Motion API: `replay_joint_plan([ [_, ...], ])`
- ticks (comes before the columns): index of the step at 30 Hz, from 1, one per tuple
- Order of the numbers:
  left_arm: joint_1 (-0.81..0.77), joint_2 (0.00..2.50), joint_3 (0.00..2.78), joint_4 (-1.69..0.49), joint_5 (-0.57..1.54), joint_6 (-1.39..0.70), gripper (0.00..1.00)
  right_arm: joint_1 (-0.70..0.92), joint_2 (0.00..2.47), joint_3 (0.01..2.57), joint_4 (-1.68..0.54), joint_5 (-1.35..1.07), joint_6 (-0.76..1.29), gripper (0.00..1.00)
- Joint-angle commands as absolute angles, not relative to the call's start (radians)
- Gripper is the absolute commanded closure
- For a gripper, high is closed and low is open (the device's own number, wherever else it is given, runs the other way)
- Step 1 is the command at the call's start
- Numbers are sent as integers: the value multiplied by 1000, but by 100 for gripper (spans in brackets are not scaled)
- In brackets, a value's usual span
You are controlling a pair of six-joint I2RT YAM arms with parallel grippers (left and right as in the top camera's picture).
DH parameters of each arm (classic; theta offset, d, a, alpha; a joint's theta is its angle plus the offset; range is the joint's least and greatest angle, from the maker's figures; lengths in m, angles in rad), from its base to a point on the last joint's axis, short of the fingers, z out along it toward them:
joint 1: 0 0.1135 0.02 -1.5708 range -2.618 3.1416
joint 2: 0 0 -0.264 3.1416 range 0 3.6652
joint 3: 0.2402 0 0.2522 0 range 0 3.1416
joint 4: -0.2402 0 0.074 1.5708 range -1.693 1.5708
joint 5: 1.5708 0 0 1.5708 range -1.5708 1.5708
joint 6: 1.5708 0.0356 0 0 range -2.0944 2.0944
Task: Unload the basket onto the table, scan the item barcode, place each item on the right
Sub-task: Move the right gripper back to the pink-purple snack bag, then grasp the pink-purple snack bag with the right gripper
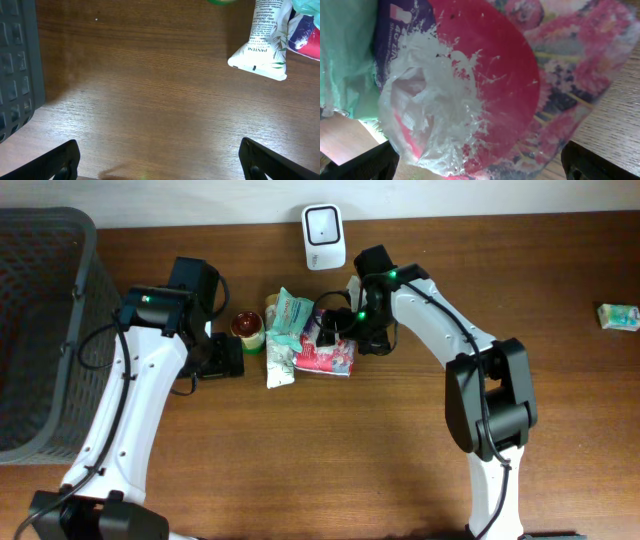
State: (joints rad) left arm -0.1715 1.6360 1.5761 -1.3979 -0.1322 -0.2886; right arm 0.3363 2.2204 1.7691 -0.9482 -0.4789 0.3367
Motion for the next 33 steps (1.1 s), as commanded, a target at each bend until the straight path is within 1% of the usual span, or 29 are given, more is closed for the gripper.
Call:
replay_joint_plan([
  [1, -169, 1621, 1571, -1399, -139, -299, 1, 333, 2232, 1765, -945, -486, 342, 1],
  [14, -169, 1621, 1571, -1399, -139, -299, 1, 314, 2231, 1766, -984, -482, 342, 1],
  [17, -169, 1621, 1571, -1399, -139, -299, 1, 238, 2218, 1766, -1009, -626, 339, 1],
  [18, -169, 1621, 1571, -1399, -139, -299, 1, 212, 2217, 1766, -1012, -696, 311, 1],
  [20, -169, 1621, 1571, -1399, -139, -299, 1, 173, 2217, 1766, -1032, -811, 192, 1],
  [22, -169, 1621, 1571, -1399, -139, -299, 1, 167, 2217, 1765, -1068, -811, 139, 1],
  [28, -169, 1621, 1571, -1399, -139, -299, 1, 222, 2218, 1765, -1077, -690, 140, 1],
  [31, -169, 1621, 1571, -1399, -139, -299, 1, 236, 2218, 1765, -1074, -562, 268, 1],
  [33, -169, 1621, 1571, -1399, -139, -299, 1, 251, 2218, 1765, -1059, -564, 271, 1],
])
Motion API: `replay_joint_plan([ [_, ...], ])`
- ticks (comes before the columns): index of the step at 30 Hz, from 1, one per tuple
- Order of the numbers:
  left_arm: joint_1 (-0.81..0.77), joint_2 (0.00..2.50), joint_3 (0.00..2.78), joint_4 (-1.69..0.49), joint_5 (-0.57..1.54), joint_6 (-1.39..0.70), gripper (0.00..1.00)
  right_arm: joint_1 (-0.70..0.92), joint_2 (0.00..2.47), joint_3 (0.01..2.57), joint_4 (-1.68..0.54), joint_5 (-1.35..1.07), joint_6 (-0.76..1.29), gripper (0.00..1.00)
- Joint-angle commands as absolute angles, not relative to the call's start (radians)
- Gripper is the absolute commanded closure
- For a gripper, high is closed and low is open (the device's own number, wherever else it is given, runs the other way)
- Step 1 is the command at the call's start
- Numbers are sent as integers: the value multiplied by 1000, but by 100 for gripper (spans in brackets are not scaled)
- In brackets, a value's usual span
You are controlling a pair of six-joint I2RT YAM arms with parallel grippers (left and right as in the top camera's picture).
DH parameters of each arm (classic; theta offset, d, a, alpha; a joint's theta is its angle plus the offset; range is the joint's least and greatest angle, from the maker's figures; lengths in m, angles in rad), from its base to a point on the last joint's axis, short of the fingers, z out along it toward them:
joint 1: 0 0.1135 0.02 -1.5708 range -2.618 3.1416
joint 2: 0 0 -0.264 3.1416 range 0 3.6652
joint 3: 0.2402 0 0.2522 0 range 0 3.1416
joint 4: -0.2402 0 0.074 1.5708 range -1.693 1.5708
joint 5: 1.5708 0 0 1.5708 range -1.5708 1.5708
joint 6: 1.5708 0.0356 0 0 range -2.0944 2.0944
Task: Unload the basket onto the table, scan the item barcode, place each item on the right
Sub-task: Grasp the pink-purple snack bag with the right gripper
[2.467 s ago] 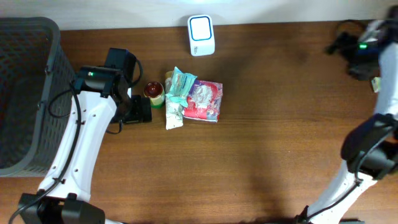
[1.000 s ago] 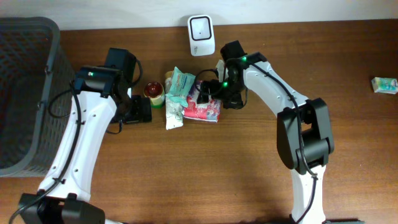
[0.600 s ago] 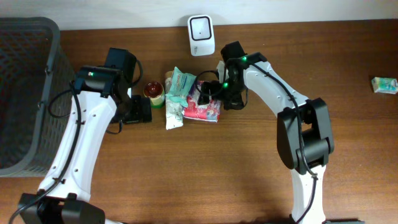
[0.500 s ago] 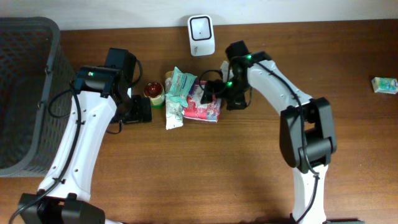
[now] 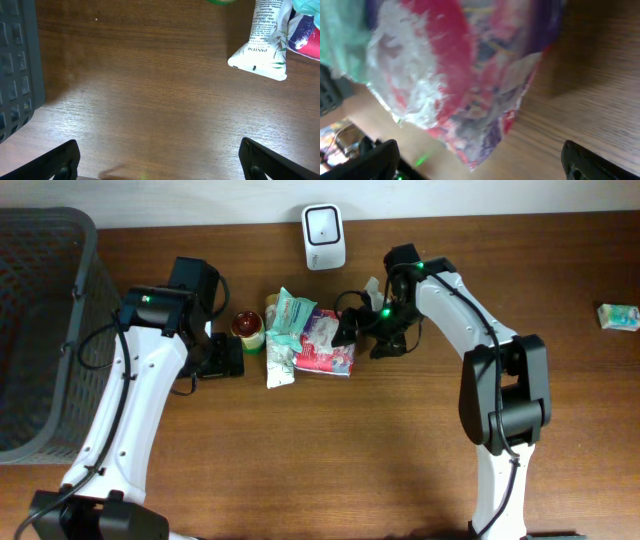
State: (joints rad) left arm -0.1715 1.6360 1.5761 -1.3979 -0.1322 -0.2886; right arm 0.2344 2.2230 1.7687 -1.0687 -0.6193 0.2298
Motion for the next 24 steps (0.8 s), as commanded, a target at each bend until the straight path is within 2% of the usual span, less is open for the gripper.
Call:
replay_joint_plan([
  [1, -169, 1621, 1571, -1399, -139, -299, 1, 259, 2218, 1765, -1058, -564, 271, 1],
  [10, -169, 1621, 1571, -1399, -139, -299, 1, 270, 2219, 1761, -995, -650, 271, 0],
  [14, -169, 1621, 1571, -1399, -139, -299, 1, 284, 2219, 1697, -919, -597, 271, 28],
  [18, -169, 1621, 1571, -1399, -139, -299, 1, 282, 2220, 1582, -796, -590, 290, 38],
  [19, -169, 1621, 1571, -1399, -139, -299, 1, 282, 2220, 1580, -794, -590, 289, 45],
  [21, -169, 1621, 1571, -1399, -139, -299, 1, 282, 2218, 1586, -796, -591, 290, 68],
  [22, -169, 1621, 1571, -1399, -139, -299, 1, 280, 2217, 1594, -796, -594, 290, 85],
  [23, -169, 1621, 1571, -1399, -139, -299, 1, 279, 2215, 1607, -801, -594, 290, 96],
  [24, -169, 1621, 1571, -1399, -139, -299, 1, 279, 2210, 1633, -820, -593, 290, 96],
])
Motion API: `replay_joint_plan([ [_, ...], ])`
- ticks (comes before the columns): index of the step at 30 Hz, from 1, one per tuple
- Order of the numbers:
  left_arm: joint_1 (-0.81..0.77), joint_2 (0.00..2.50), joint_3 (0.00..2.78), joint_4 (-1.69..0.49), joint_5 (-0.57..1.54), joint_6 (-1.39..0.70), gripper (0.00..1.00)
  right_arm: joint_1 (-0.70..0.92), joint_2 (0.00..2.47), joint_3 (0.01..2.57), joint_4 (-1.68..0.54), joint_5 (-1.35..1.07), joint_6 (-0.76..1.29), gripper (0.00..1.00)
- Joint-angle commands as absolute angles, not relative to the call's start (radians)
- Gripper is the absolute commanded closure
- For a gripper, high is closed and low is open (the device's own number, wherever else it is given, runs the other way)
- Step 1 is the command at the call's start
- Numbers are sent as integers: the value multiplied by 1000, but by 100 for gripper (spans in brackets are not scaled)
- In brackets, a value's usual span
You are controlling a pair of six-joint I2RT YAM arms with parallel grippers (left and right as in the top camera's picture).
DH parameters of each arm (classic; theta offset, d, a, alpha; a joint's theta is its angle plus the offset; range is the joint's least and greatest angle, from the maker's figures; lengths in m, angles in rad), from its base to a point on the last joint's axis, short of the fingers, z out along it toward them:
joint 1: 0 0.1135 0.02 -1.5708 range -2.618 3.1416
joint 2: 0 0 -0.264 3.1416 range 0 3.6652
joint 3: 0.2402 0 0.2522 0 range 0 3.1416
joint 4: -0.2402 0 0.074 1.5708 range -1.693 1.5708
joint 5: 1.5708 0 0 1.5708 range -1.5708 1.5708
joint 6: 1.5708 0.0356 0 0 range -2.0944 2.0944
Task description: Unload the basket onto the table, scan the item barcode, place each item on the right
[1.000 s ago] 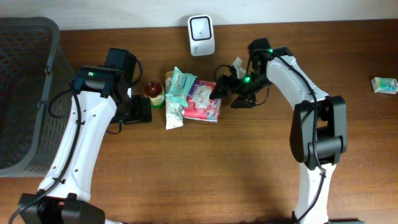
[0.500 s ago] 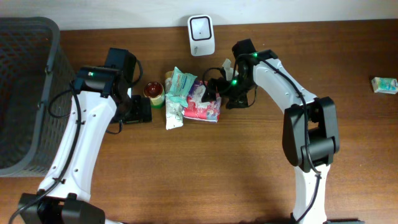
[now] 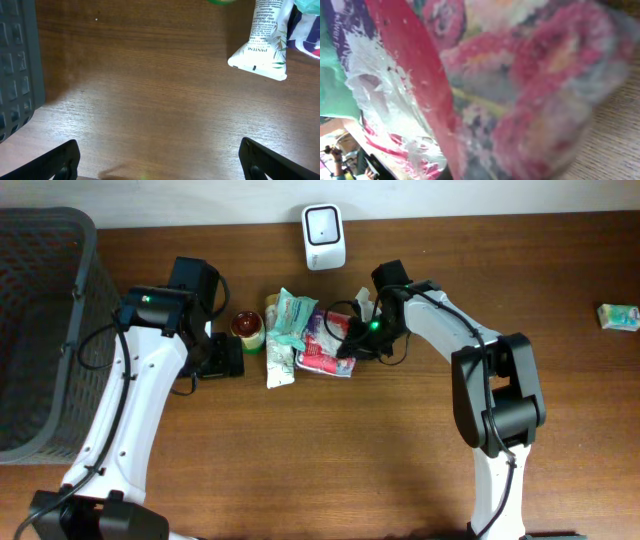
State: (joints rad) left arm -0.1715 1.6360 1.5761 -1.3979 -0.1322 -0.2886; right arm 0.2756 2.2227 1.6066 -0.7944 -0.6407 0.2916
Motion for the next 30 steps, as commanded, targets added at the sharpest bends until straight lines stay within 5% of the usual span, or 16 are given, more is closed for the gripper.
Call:
replay_joint_plan([
  [1, -169, 1621, 1571, -1399, -139, -299, 1, 279, 2202, 1663, -846, -589, 289, 96],
  [11, -169, 1621, 1571, -1399, -139, -299, 1, 280, 2063, 1904, -1221, -60, 279, 96],
  [17, -169, 1621, 1571, -1399, -139, -299, 1, 281, 2066, 1946, -1460, 400, 514, 96],
  [30, -169, 1621, 1571, -1399, -139, -299, 1, 407, 2143, 1916, -1503, 456, 506, 96],
])
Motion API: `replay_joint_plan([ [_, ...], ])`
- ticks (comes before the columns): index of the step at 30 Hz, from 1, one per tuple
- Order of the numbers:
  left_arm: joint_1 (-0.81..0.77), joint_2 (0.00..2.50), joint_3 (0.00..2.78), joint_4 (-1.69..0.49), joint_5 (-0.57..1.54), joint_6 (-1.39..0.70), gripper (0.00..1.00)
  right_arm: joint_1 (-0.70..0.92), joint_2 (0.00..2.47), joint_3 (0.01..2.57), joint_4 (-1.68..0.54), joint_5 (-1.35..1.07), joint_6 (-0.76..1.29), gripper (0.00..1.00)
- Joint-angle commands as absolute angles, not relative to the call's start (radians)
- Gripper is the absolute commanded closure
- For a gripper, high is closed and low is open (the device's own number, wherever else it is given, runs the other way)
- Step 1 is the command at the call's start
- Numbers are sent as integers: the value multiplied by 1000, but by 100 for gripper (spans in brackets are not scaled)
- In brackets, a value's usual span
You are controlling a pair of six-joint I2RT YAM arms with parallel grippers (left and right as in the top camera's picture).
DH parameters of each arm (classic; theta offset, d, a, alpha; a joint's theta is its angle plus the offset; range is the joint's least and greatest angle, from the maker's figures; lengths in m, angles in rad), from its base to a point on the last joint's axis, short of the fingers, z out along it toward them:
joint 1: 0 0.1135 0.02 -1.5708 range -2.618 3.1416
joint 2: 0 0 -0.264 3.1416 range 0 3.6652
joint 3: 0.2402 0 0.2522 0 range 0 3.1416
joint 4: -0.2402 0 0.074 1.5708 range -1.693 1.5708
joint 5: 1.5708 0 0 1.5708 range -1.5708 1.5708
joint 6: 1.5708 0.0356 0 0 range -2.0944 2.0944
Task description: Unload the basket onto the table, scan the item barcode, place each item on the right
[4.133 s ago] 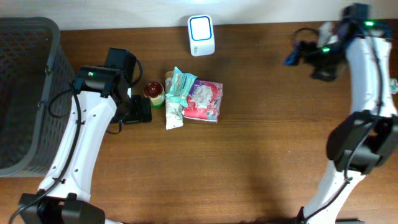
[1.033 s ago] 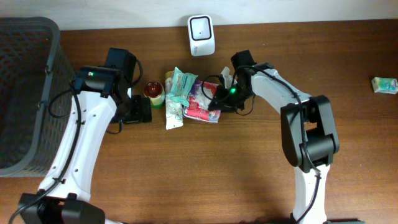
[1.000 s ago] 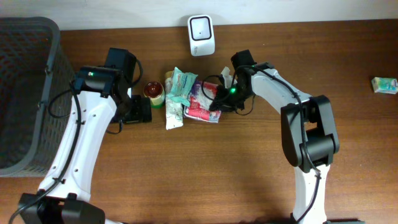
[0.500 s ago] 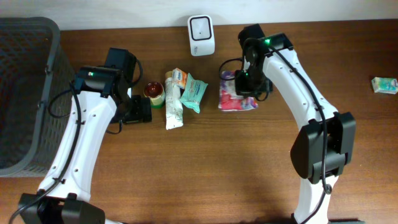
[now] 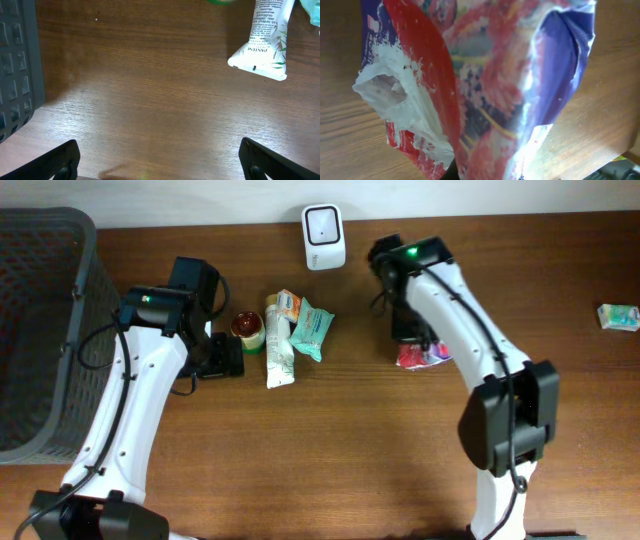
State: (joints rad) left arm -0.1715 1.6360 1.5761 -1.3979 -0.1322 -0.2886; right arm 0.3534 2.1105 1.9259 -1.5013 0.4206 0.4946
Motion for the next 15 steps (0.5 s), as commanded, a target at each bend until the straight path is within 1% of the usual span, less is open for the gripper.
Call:
replay_joint_plan([
  [1, -169, 1621, 1571, -1399, -139, -299, 1, 431, 2150, 1916, -1503, 456, 506, 93],
  [3, -169, 1621, 1571, -1399, -139, -299, 1, 488, 2163, 1916, -1501, 456, 506, 78],
  [5, -169, 1621, 1571, -1399, -139, -299, 1, 546, 2167, 1916, -1484, 435, 506, 66],
  [11, -169, 1621, 1571, -1399, -139, -299, 1, 675, 2167, 1916, -1346, 214, 502, 64],
  [13, -169, 1621, 1571, -1399, -139, -299, 1, 701, 2166, 1918, -1312, 150, 501, 54],
  [14, -169, 1621, 1571, -1399, -139, -299, 1, 703, 2166, 1926, -1312, 125, 490, 51],
  [15, -169, 1621, 1571, -1399, -139, -299, 1, 703, 2166, 1937, -1314, 96, 466, 45],
])
